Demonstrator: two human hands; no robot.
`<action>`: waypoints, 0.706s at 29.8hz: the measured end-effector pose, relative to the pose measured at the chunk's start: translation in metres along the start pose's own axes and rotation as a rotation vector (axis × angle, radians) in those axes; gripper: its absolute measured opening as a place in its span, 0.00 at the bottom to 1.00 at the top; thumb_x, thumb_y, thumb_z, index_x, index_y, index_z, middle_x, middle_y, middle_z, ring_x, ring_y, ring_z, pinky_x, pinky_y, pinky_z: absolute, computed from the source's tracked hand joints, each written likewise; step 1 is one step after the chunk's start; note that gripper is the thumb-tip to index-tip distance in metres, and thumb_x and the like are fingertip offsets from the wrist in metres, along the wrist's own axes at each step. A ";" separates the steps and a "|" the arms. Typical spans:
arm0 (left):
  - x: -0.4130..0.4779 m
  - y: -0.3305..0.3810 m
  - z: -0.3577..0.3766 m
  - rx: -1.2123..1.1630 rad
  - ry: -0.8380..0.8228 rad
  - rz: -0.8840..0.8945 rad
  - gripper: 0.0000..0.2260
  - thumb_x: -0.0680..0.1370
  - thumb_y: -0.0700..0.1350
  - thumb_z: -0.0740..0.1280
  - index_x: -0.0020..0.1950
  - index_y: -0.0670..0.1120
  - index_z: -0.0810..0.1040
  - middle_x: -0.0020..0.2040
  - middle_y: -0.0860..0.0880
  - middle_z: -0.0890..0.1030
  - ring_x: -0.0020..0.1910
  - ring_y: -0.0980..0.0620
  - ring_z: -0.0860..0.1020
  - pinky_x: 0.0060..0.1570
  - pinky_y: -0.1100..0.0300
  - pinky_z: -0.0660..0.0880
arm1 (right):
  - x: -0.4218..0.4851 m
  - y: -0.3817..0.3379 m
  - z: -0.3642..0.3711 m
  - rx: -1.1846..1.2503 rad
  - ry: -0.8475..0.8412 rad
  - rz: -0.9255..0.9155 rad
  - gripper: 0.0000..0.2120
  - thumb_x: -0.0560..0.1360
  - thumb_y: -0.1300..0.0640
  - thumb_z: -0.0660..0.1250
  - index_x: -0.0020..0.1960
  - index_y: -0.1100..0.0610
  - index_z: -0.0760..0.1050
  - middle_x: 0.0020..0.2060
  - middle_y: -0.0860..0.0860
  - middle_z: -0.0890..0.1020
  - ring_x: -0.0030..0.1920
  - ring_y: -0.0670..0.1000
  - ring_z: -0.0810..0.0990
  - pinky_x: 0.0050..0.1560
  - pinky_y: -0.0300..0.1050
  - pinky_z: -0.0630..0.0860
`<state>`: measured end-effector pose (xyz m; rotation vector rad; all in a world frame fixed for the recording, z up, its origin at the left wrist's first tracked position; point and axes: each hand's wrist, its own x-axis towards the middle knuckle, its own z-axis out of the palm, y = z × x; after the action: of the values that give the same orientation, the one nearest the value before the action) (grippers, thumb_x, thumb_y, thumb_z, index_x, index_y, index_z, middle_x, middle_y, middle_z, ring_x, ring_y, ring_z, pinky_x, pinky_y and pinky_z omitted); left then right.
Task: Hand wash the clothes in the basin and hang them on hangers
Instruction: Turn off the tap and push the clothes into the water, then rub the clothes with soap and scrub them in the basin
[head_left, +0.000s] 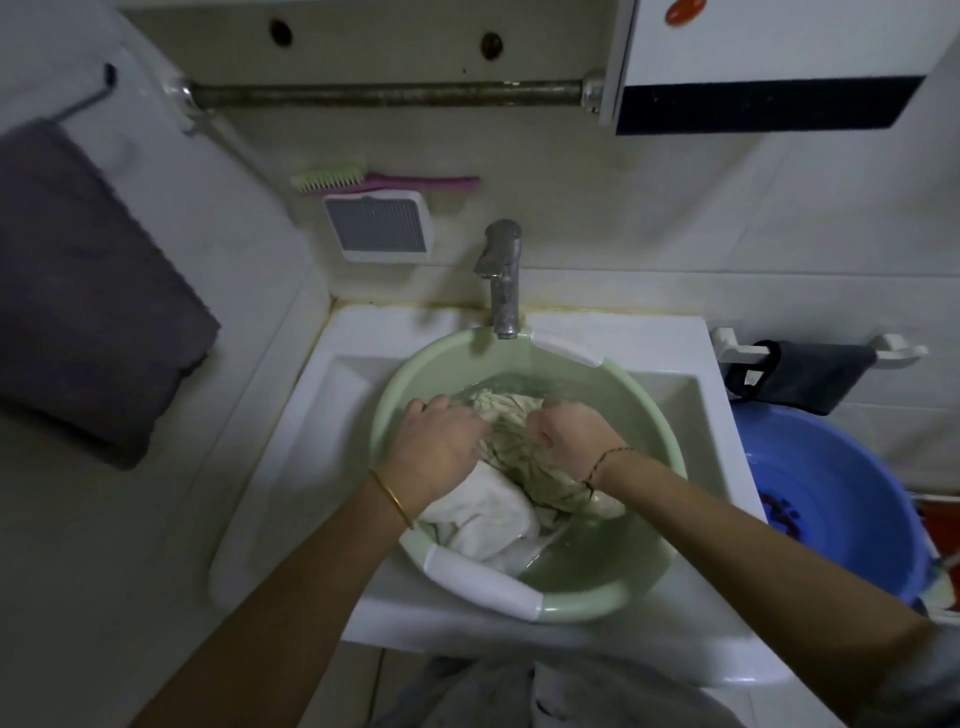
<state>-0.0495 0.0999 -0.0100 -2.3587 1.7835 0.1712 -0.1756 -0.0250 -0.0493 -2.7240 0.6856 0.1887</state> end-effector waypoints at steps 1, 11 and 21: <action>-0.002 -0.001 0.000 -0.008 0.007 -0.003 0.14 0.79 0.49 0.58 0.63 0.54 0.73 0.63 0.53 0.74 0.62 0.48 0.69 0.57 0.53 0.64 | -0.001 -0.002 0.001 -0.020 -0.068 -0.037 0.12 0.73 0.68 0.57 0.37 0.53 0.67 0.45 0.54 0.71 0.45 0.54 0.71 0.44 0.44 0.67; -0.013 -0.007 -0.004 -0.106 0.081 -0.098 0.15 0.80 0.49 0.57 0.66 0.53 0.72 0.61 0.50 0.74 0.62 0.48 0.68 0.60 0.53 0.64 | -0.006 -0.015 -0.005 -0.103 -0.135 -0.164 0.11 0.72 0.68 0.58 0.45 0.54 0.73 0.53 0.55 0.73 0.53 0.56 0.75 0.53 0.49 0.74; -0.006 -0.049 -0.071 -0.333 0.495 -0.194 0.15 0.75 0.45 0.61 0.59 0.45 0.80 0.54 0.44 0.80 0.52 0.42 0.76 0.55 0.50 0.72 | 0.021 -0.043 -0.098 -0.014 -0.071 -0.238 0.16 0.77 0.61 0.61 0.63 0.53 0.77 0.60 0.51 0.79 0.58 0.52 0.77 0.56 0.36 0.68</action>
<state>-0.0051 0.1039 0.0643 -3.0052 1.8134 -0.1735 -0.1320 -0.0318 0.0506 -2.7682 0.3376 0.2328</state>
